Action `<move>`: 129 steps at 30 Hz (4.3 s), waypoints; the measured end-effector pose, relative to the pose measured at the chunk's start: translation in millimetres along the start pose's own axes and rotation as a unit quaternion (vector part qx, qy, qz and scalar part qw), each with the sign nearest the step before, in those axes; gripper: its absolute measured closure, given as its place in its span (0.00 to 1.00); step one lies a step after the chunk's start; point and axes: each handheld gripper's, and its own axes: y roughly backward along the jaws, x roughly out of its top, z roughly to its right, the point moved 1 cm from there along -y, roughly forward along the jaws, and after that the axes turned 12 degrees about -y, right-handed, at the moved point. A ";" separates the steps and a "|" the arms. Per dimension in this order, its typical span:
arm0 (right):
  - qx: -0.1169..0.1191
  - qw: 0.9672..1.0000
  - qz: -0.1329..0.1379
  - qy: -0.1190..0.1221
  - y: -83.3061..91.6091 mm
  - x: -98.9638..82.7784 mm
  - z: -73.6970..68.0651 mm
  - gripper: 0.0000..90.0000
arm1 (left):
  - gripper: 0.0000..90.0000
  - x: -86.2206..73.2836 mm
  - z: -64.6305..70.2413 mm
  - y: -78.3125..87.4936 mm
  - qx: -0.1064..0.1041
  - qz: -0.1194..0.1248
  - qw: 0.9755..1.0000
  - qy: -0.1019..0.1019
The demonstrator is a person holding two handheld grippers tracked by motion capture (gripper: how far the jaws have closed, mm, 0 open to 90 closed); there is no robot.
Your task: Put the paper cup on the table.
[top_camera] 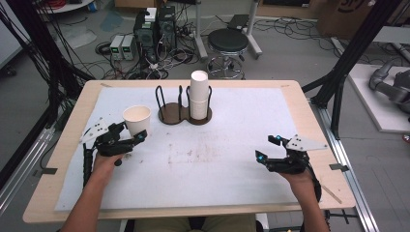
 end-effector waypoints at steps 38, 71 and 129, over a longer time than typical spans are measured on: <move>0.000 1.000 -0.013 0.002 -0.9 -0.8 -1.7 0.26 | 0.35 -13.3 0.5 0.1 0.088 -0.285 0.954 -0.034; -0.027 0.999 -0.026 0.001 -0.1 -3.2 3.5 0.24 | 0.20 18.5 9.7 73.8 0.131 -0.040 0.990 0.014; -0.044 0.999 -0.016 -0.010 10.6 -8.3 1.5 0.18 | 0.19 27.9 53.4 12.2 0.025 -0.018 0.999 -0.029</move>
